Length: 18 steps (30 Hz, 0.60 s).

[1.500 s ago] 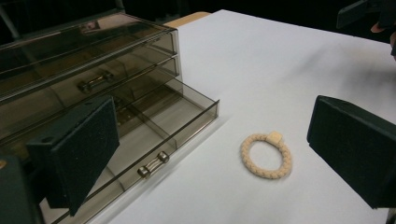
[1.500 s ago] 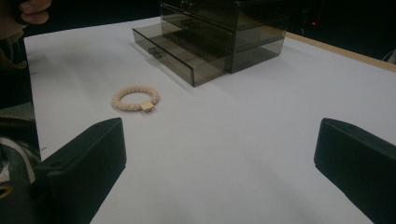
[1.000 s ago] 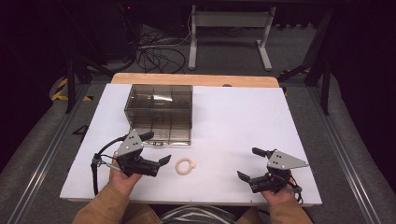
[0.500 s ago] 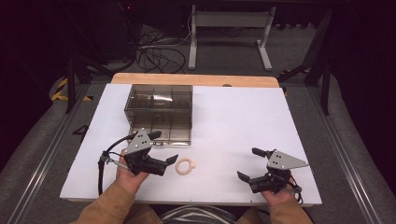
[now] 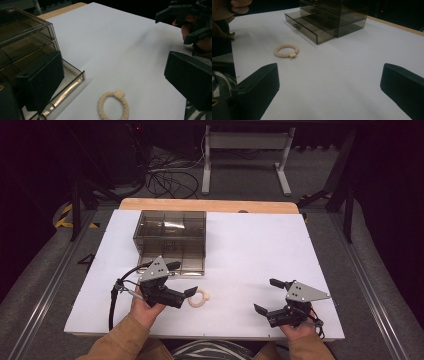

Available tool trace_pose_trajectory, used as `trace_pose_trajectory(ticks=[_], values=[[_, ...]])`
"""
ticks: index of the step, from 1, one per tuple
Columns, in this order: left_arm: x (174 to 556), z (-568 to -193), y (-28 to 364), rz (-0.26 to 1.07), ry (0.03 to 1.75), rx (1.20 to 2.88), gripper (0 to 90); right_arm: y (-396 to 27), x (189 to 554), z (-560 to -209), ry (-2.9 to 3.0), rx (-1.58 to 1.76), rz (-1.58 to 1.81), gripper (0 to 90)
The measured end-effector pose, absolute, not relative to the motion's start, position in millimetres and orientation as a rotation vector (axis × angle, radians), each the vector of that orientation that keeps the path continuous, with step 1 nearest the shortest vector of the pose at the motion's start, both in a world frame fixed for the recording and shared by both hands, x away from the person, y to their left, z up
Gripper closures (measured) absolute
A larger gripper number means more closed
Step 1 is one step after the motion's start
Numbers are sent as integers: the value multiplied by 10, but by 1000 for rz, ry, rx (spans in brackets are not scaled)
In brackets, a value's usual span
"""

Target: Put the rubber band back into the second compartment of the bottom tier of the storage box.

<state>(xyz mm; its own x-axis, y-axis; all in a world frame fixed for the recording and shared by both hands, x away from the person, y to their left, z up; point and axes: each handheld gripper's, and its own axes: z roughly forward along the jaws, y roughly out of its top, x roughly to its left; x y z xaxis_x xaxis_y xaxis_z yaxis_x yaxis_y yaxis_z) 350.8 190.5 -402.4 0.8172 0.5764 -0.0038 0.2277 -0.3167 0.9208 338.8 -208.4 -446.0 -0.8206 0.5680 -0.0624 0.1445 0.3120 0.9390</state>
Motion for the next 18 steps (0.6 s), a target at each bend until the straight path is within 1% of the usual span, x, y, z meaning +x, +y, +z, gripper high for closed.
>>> trace_pose_trajectory(ticks=[6,8,11,12,15,16,17,18], values=[[3518,-4038,1877,415,617,1908,43,-2086,3394,-4465,2203,633,1523,30],[3528,-4034,1852,417,637,1918,72,-2087,3393,-4465,2201,635,1527,30],[3530,-4030,1824,398,632,1936,85,-2088,3394,-4464,2200,635,1529,30],[3533,-4031,1812,396,635,1945,110,-2085,3396,-4466,2203,636,1529,30],[3551,-4040,1782,396,640,1985,130,-2082,3397,-4467,2203,636,1528,30],[3560,-4049,1776,389,642,2001,165,-2081,3396,-4467,2205,633,1527,31],[3571,-4055,1774,385,641,2013,165,-2081,3396,-4467,2205,633,1527,31],[3590,-4067,1768,374,647,2033,186,-2082,3396,-4466,2205,632,1527,30]])
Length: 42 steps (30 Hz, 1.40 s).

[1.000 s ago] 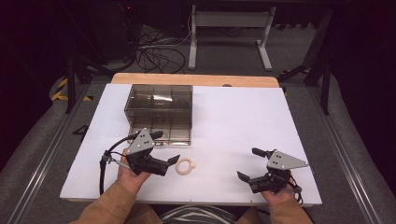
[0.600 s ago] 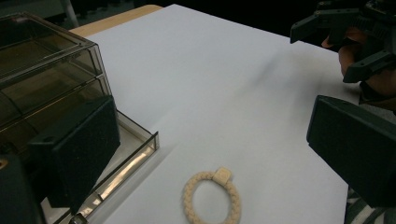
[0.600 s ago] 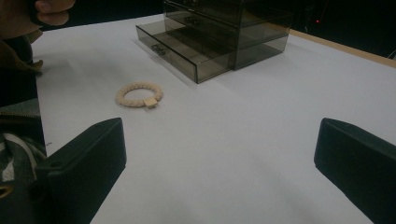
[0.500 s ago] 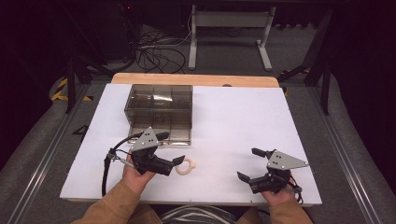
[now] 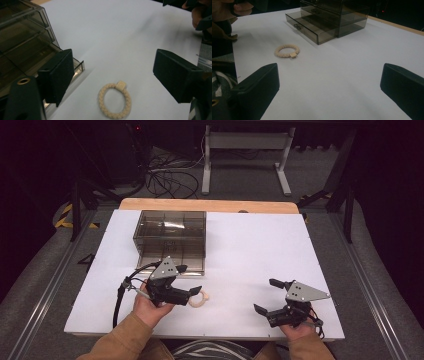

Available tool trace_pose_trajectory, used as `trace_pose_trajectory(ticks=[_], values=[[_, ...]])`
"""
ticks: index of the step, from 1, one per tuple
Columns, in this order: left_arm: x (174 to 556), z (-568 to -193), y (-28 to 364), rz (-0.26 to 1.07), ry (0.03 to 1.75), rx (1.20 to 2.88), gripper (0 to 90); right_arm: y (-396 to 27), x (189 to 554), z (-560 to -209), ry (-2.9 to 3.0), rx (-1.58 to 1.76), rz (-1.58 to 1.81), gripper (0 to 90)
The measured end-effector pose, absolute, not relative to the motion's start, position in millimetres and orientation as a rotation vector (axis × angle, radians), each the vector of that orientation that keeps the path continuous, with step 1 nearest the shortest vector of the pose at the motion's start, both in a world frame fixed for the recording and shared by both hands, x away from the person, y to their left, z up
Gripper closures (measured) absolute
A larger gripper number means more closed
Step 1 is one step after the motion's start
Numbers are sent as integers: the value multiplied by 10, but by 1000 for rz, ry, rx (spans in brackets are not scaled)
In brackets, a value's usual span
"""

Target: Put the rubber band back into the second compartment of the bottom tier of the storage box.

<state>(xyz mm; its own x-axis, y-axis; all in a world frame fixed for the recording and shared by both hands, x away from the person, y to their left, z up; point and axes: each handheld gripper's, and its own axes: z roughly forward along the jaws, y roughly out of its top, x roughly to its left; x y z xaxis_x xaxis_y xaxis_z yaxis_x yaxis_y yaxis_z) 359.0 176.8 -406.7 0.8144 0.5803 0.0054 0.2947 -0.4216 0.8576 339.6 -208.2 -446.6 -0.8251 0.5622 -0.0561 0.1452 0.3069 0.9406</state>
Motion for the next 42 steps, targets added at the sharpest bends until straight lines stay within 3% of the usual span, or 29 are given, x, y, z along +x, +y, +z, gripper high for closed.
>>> trace_pose_trajectory(ticks=[16,32,42], values=[[3845,-4270,1637,258,763,2244,335,-2071,3403,-4475,2222,628,1521,35],[3898,-4375,1498,285,792,2432,405,-2057,3407,-4485,2239,622,1519,40],[3926,-4438,1449,232,812,2496,428,-2054,3407,-4487,2246,619,1521,40]])
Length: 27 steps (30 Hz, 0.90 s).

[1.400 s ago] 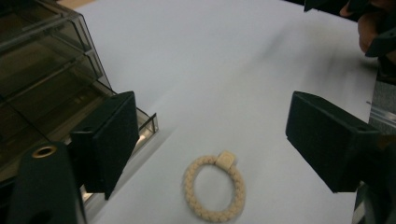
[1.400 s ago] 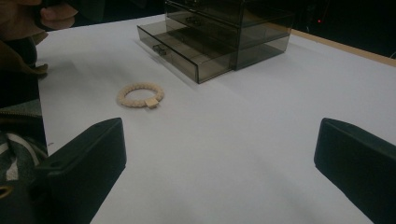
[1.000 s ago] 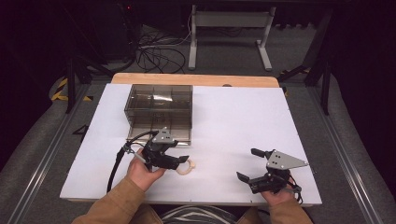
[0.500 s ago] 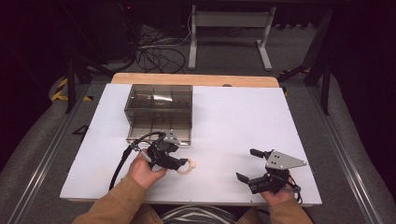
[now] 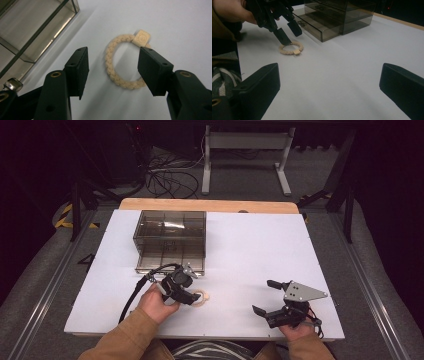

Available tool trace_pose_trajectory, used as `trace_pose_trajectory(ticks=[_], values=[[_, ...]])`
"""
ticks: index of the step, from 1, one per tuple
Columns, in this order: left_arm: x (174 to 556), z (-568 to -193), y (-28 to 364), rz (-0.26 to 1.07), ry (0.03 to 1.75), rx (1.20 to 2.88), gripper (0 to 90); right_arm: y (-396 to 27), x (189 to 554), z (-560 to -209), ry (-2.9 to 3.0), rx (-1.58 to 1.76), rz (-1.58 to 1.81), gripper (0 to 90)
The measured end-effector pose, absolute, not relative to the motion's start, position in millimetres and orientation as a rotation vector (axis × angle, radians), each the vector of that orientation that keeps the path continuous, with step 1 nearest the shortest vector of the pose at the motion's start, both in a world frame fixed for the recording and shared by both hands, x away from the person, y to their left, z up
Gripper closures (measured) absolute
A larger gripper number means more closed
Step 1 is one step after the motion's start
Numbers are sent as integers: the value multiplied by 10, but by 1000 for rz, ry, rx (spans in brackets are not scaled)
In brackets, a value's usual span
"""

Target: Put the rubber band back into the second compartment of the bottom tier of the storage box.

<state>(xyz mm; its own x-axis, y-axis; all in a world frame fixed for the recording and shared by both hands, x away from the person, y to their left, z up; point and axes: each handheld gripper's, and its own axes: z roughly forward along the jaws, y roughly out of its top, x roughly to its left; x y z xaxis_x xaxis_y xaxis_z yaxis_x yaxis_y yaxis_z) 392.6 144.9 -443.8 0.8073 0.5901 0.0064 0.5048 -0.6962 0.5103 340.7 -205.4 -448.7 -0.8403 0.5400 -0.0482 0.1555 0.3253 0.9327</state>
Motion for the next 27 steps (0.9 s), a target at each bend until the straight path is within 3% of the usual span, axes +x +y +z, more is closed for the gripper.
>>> trace_pose_trajectory(ticks=[13,27], values=[[3948,-4470,1446,227,828,2503,451,-2053,3412,-4491,2252,619,1521,40],[3964,-4485,1437,271,838,2505,694,-2053,3415,-4493,2252,620,1524,40]])
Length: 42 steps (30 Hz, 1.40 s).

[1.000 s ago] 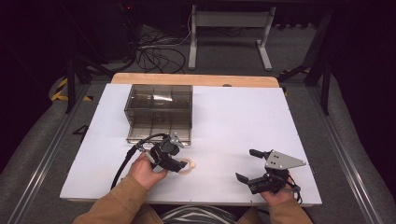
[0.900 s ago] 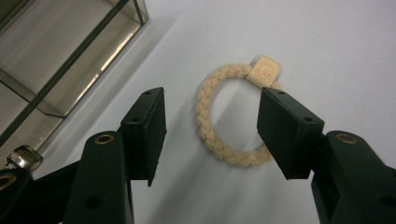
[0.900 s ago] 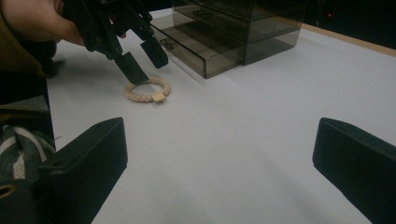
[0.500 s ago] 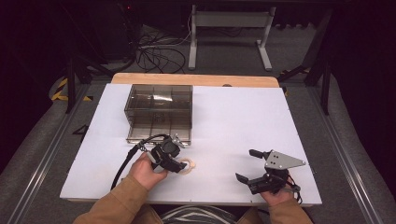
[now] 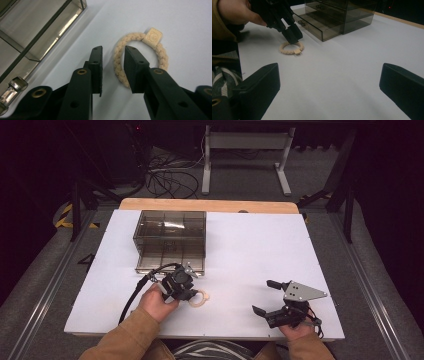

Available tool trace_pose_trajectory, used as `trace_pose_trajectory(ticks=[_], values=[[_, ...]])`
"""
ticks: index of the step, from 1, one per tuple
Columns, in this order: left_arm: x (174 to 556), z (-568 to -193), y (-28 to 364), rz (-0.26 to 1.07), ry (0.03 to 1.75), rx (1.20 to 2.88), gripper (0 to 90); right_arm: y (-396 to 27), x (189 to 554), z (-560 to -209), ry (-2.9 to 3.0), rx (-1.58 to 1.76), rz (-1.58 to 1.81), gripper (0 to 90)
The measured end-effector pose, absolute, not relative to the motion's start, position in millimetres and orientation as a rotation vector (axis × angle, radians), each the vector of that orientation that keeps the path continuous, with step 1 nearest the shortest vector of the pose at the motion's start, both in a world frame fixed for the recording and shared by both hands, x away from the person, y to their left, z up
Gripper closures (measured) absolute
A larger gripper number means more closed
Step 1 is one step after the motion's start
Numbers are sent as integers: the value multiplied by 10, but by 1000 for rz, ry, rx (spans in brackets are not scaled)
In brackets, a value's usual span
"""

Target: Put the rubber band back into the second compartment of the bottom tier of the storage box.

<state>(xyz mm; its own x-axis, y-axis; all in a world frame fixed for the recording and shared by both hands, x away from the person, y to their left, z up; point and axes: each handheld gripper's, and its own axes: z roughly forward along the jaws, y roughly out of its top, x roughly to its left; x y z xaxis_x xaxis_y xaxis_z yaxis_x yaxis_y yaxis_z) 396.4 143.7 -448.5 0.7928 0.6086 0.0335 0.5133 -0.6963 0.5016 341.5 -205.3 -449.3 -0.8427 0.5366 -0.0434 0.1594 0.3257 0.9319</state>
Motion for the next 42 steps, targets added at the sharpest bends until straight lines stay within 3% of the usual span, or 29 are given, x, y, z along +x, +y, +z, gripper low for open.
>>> trace_pose_trajectory(ticks=[17,34,42], values=[[3969,-4500,1425,260,845,2503,828,-2053,3409,-4490,2256,615,1521,40],[3929,-4412,1454,249,840,2447,846,-2055,3407,-4489,2257,614,1519,40],[3843,-4278,1496,317,784,2380,846,-2053,3409,-4492,2260,617,1516,40]])
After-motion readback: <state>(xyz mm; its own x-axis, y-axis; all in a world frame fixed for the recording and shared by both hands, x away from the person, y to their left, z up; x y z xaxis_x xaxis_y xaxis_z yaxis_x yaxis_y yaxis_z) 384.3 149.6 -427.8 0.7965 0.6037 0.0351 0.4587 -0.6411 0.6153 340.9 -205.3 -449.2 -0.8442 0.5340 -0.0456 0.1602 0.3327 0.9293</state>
